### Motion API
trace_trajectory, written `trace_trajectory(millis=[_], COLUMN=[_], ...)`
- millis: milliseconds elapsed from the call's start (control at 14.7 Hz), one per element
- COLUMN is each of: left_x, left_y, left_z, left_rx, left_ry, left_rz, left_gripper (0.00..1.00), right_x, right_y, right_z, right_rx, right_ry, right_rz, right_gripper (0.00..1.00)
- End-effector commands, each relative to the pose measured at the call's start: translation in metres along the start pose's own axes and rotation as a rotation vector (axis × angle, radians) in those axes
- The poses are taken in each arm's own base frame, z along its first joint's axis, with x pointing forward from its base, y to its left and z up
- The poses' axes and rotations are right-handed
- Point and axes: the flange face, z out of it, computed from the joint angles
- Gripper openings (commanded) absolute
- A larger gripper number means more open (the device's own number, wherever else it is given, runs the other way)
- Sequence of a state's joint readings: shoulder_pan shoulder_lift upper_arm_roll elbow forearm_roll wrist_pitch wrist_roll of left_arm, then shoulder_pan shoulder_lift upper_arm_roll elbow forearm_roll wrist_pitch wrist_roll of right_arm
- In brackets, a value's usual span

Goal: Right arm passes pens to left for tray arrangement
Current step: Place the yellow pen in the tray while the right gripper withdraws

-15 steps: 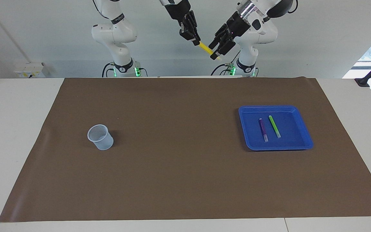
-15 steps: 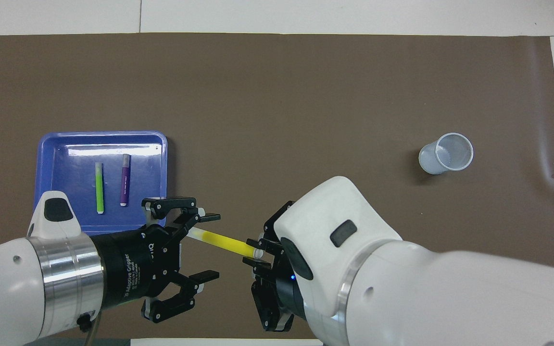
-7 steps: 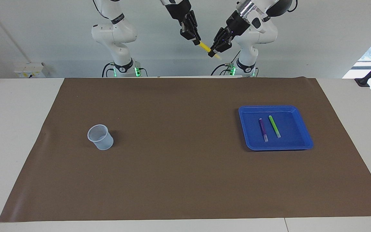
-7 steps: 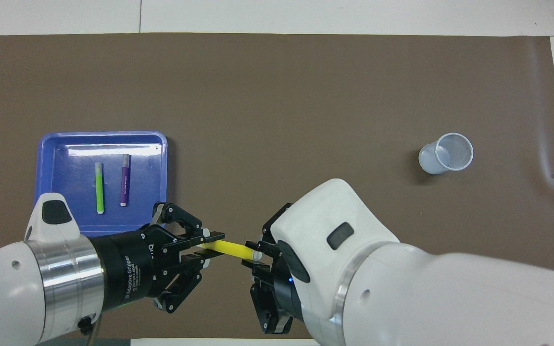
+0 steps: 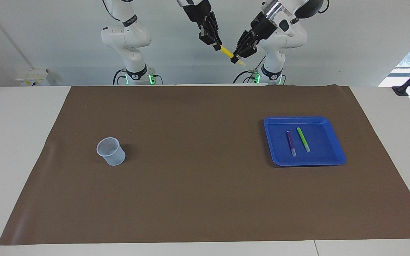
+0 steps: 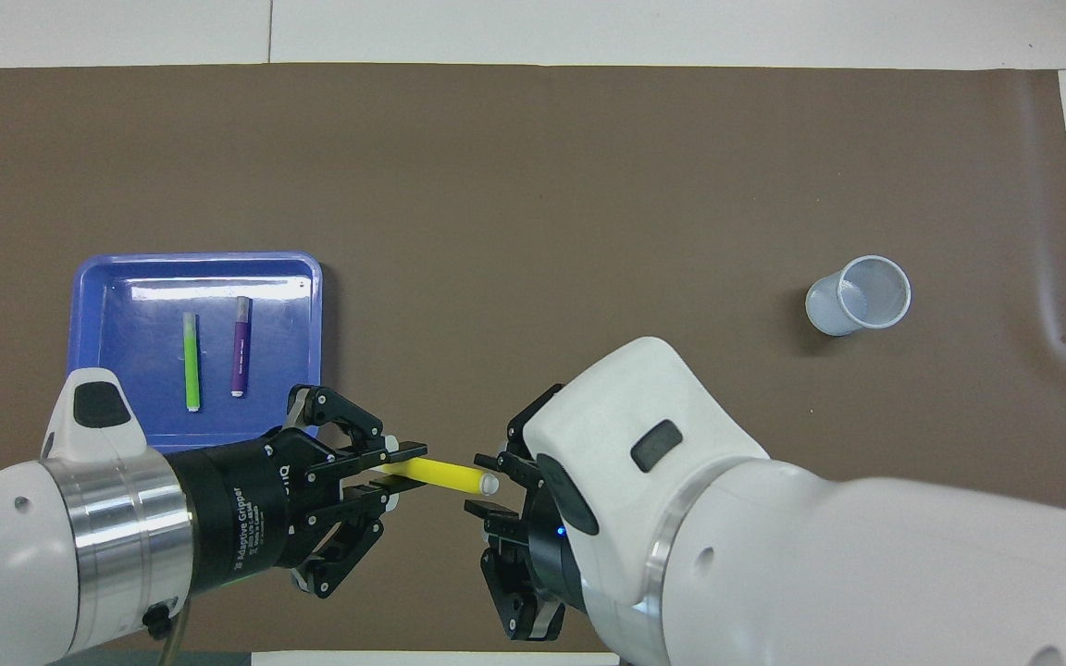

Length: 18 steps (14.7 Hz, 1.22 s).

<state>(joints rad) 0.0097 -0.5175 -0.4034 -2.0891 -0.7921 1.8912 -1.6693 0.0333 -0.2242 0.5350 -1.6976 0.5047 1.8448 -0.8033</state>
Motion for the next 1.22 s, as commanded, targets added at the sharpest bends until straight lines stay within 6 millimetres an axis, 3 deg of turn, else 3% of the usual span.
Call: trace_trajectory(millis=[0,204,476,884,1156], left_x=[0.003,0.018,0.065,0.194,0.300], left_y=[-0.002,0.006,0.019,0.041,0.068], left_z=[-0.003,-0.010,-0.017,-0.010,0.013], left_rx=[-0.024,-0.041,-0.007,0.173,0.351], left_ry=[0.020,0.030,0.058,0.176,0.240], left_rz=[-0.007,0.025,0.178,0.601,0.891], left_gripper=[0.00,0.00,0.00,0.00,0.00], right_x=[-0.006,-0.032,-0.080,-0.157,-0.197], right_y=[0.009,0.039,0.090,0.145,0.170], right_z=[-0.005,-0.022,-0.049,-0.077,-0.101], right_rx=[-0.011,-0.042,-0.096,-0.176,-0.315], right_ry=[-0.032,-0.046,-0.058,-0.155,-0.233], right_rz=[0.020,0.081,0.221,0.347,0.476], right_gripper=[1.00,1.00,1.00,1.00,1.00])
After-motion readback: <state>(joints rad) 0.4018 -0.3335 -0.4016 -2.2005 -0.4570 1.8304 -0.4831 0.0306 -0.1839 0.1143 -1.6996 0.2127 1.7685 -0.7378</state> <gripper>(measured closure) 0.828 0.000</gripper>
